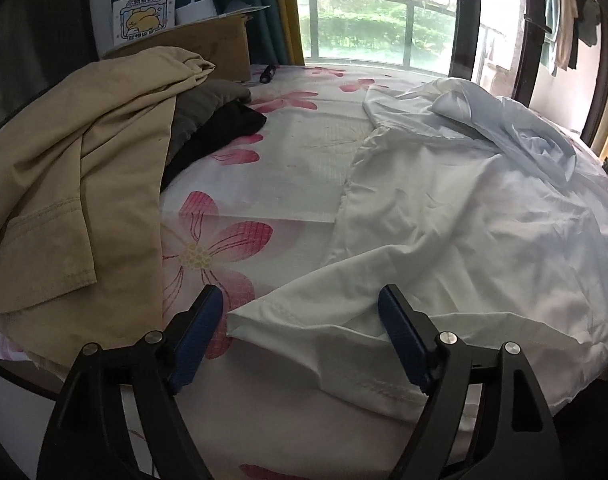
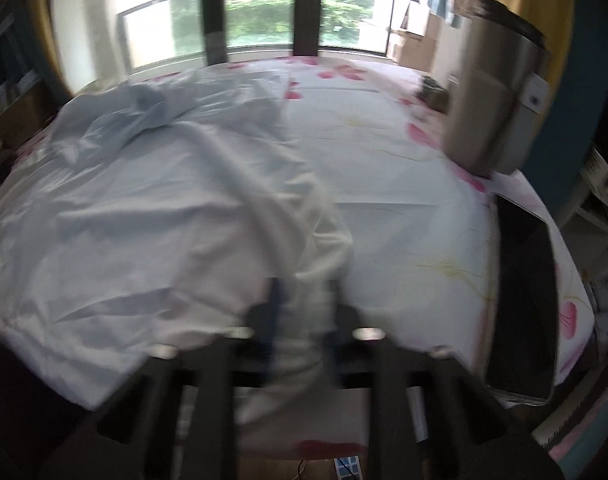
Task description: Fold large clothes
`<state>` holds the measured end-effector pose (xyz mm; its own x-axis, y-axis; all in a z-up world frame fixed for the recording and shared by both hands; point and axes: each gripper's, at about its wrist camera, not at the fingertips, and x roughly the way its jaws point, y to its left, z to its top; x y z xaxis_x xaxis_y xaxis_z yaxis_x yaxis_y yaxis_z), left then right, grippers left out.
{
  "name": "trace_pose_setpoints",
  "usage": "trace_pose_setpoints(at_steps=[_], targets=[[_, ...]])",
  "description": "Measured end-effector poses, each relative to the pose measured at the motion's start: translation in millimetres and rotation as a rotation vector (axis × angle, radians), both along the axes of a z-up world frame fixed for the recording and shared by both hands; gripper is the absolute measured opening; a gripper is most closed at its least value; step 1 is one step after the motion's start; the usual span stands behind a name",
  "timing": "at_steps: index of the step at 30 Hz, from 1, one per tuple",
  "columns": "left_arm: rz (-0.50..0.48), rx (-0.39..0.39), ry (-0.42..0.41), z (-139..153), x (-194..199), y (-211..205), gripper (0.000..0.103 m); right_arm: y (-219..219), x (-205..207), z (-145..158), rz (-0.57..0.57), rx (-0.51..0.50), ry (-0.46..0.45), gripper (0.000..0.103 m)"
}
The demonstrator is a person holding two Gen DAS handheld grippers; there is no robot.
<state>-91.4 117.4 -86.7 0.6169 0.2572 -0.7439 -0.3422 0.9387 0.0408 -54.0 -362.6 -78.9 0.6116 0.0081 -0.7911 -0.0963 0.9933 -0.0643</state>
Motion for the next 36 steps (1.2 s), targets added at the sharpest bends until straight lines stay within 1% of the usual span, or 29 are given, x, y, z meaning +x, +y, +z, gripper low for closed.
trace_pose_setpoints(at_steps=[1,2,3,4,5,6,8,12,15,16,19,22,29,36], targets=[[-0.016,-0.006,-0.001,0,0,-1,0.076,6,0,0,0.01,-0.022,-0.003,0.005],[-0.04,-0.013,-0.005,2,0,-4,0.054,9,0,1,0.019,-0.013,-0.003,0.004],[-0.077,-0.014,-0.006,4,0,-8,0.038,12,0,3,0.027,0.001,-0.008,0.004],[-0.097,-0.016,0.0,5,1,-10,0.011,14,-1,4,0.029,0.003,-0.013,0.004],[-0.122,-0.031,0.009,6,2,-13,0.008,17,0,8,0.033,0.001,-0.024,0.004],[-0.131,-0.037,0.014,6,3,-15,0.007,20,1,12,0.038,0.001,-0.039,0.004],[-0.143,-0.064,-0.006,11,1,-15,0.006,25,2,20,0.042,-0.006,-0.064,0.004],[-0.136,-0.089,-0.078,32,-3,-13,0.006,37,5,44,0.049,-0.03,-0.122,0.004],[-0.143,-0.078,-0.136,52,1,-10,0.006,42,13,57,0.056,-0.049,-0.156,0.004],[-0.15,-0.061,-0.169,57,2,-11,0.006,43,16,62,0.057,-0.057,-0.168,0.004],[-0.16,-0.042,-0.205,71,11,-9,0.006,43,24,73,0.054,-0.065,-0.194,0.004],[-0.163,-0.036,-0.229,80,23,-5,0.006,43,34,83,0.05,-0.07,-0.216,0.004],[-0.181,-0.059,-0.297,105,55,1,0.006,40,62,99,0.04,-0.061,-0.253,0.004],[-0.183,-0.02,-0.375,130,96,6,0.006,34,96,108,0.02,-0.04,-0.274,0.004]])
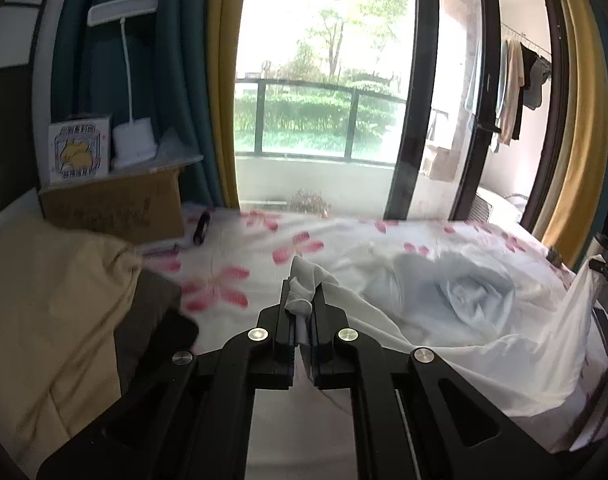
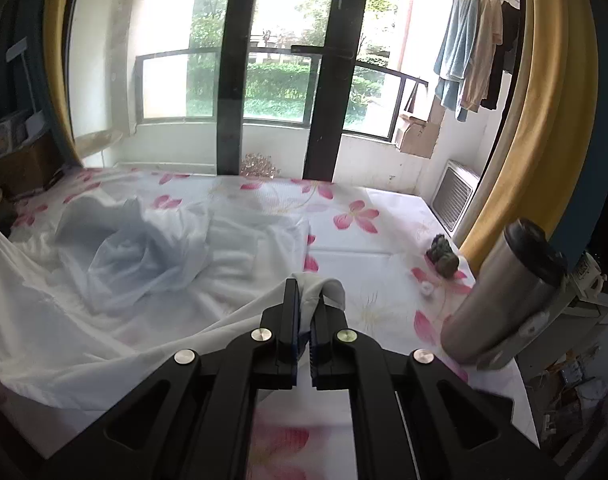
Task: Fold large clothes
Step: 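Grasp the hem corner with the left gripper while the right gripper holds another corner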
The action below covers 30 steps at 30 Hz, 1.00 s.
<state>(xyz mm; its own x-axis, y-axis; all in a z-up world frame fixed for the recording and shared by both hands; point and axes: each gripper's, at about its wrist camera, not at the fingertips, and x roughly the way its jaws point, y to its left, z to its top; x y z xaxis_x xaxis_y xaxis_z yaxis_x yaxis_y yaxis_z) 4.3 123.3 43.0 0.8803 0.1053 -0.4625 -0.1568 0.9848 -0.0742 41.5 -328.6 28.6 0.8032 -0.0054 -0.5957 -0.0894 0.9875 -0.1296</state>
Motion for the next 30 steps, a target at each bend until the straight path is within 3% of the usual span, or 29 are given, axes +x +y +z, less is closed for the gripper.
trace_pose_setpoints(at_steps=[6,11,14,23,30], targets=[[0.017,-0.007,-0.02,5,41,16,0.006,-15,40,4,-0.031,0.037,-0.01,0.004],[0.027,-0.02,0.018,-5,86,35,0.006,-24,80,-2,-0.047,0.051,0.012,0.004],[0.021,-0.017,0.057,-17,114,43,0.006,-27,106,-7,-0.042,0.071,0.031,0.004],[0.057,-0.114,0.143,-53,187,71,0.006,-26,182,-37,-0.058,0.079,0.101,0.004],[0.073,-0.113,0.247,-92,231,78,0.007,-25,230,-71,-0.085,0.096,0.184,0.004]])
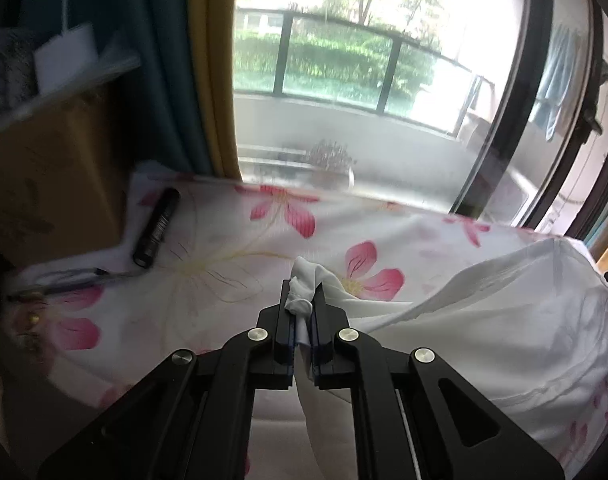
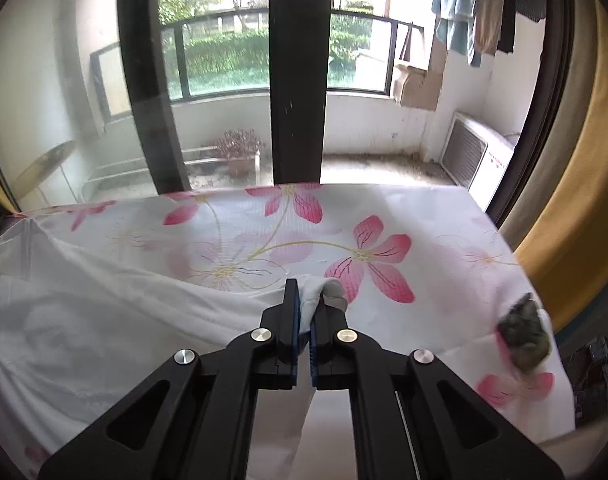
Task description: Fold large clothes
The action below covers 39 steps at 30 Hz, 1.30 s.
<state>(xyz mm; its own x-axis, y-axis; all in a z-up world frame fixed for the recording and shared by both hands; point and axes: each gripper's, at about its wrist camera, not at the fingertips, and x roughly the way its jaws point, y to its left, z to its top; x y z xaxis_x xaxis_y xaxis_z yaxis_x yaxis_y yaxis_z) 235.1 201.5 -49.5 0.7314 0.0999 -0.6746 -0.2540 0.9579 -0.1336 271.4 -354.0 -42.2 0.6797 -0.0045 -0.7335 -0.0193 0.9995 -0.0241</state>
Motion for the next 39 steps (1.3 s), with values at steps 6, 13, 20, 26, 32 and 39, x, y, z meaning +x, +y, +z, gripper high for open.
trace_pose_setpoints(at_steps=[6,13,20,26,32,39], targets=[[0.014,0.024,0.067,-16,15,0,0.04,7,20,-27,-0.016,-0.074,0.096,0.005],[-0.066,0.015,-0.053,20,-9,-13,0.054,14,-1,-13,-0.007,-0.134,0.071,0.034],[-0.348,0.028,-0.072,33,-34,-83,0.054,54,-46,19,0.115,-0.176,-0.028,0.058],[-0.523,0.05,-0.016,11,-42,-132,0.054,103,-76,25,0.279,-0.144,-0.046,0.062],[-0.599,0.111,0.018,-2,-42,-161,0.054,150,-96,2,0.441,-0.155,0.007,0.063],[-0.644,0.219,0.06,-12,-29,-179,0.054,171,-98,-14,0.479,-0.225,0.013,0.063]])
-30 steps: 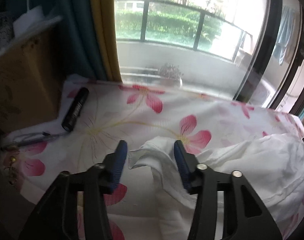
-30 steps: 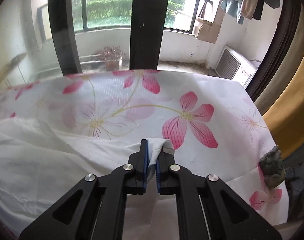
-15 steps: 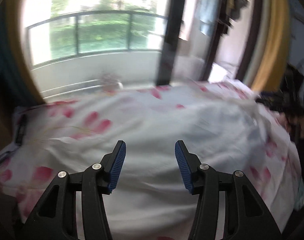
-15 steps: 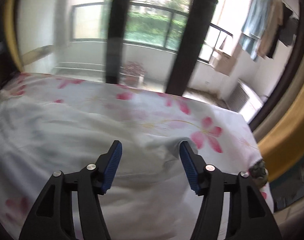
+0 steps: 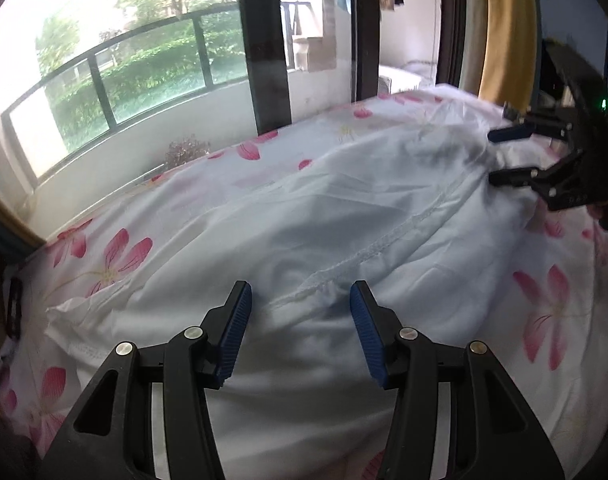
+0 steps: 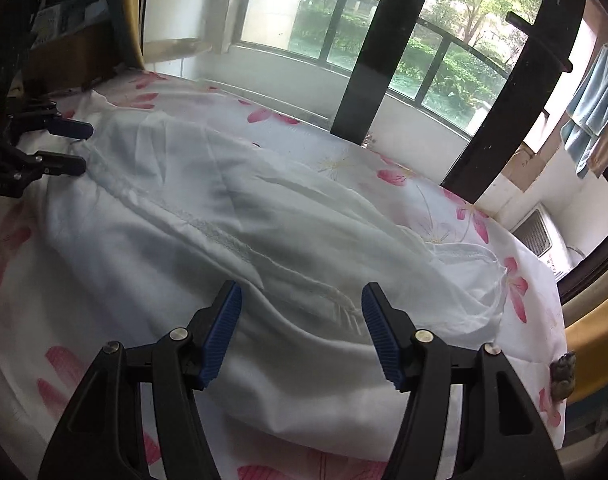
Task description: Fold large clothes
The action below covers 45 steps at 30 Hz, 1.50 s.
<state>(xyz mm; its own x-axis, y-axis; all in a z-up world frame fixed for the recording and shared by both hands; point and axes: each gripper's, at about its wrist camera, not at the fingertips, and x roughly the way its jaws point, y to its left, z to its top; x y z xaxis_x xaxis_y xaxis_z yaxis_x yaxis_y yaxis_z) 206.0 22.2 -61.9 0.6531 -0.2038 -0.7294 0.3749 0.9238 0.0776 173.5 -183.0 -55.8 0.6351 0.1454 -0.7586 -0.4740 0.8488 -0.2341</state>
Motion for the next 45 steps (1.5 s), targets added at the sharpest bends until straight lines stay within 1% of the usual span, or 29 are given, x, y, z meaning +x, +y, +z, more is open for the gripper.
trace_pose_setpoints(at_steps=[3,4,5,6,7,8,9,10,11,14,15,21,25,29,36,38,39,41,42,44,45], targets=[[-0.019,0.037,-0.017,-2,0,-6,0.054,0,4,1,-0.002,0.025,0.0,0.061],[-0.028,0.052,-0.026,-2,0,-8,0.054,-1,6,2,0.001,0.038,0.006,0.05],[-0.033,0.06,-0.027,-2,1,-10,0.054,-1,9,1,0.004,0.043,0.018,0.036],[-0.042,0.067,-0.024,-3,2,-11,0.054,0,12,0,0.002,0.037,0.018,0.031],[-0.046,0.065,-0.021,-4,3,-12,0.054,0,13,1,0.003,0.034,0.016,0.023],[-0.055,0.061,-0.02,-4,3,-12,0.049,0,15,1,0.005,0.038,0.015,0.015],[-0.06,0.059,-0.018,-4,4,-11,0.042,-1,18,3,0.004,0.045,0.013,0.011],[-0.06,0.06,-0.014,-4,6,-11,0.028,-2,19,4,0.002,0.05,0.009,0.006],[-0.052,0.062,-0.012,-3,8,-11,0.017,-3,21,8,0.001,0.062,0.0,0.003],[-0.031,0.016,-0.019,8,12,-6,0.006,-3,29,16,0.0,0.074,-0.027,0.002],[-0.029,0.011,-0.027,11,12,-7,0.005,-2,34,19,0.0,0.073,-0.036,0.002],[0.005,0.012,-0.064,25,34,-2,0.004,6,63,29,0.012,0.073,-0.069,0.002],[0.036,-0.028,-0.056,30,63,11,0.004,11,87,29,0.016,0.095,-0.062,0.002],[0.073,-0.074,-0.011,23,96,26,0.004,14,113,23,0.002,0.117,-0.028,0.002],[0.146,-0.058,0.075,0,136,38,0.004,24,146,2,-0.026,0.069,0.021,0.002],[0.17,-0.023,0.1,-8,144,38,0.005,27,153,-7,-0.046,0.025,0.027,0.007],[0.184,-0.005,0.109,-11,146,40,0.006,27,154,-9,-0.053,0.014,0.027,0.008],[0.206,-0.006,0.127,-15,148,45,0.018,25,158,-14,-0.073,-0.003,0.033,0.016],[0.214,-0.01,0.124,-14,147,46,0.022,23,159,-15,-0.082,-0.006,0.033,0.019],[0.24,-0.014,0.104,-9,144,52,0.038,17,158,-13,-0.101,-0.007,0.024,0.03],[0.259,-0.018,0.093,-5,142,56,0.041,13,158,-12,-0.114,-0.009,0.02,0.031]])
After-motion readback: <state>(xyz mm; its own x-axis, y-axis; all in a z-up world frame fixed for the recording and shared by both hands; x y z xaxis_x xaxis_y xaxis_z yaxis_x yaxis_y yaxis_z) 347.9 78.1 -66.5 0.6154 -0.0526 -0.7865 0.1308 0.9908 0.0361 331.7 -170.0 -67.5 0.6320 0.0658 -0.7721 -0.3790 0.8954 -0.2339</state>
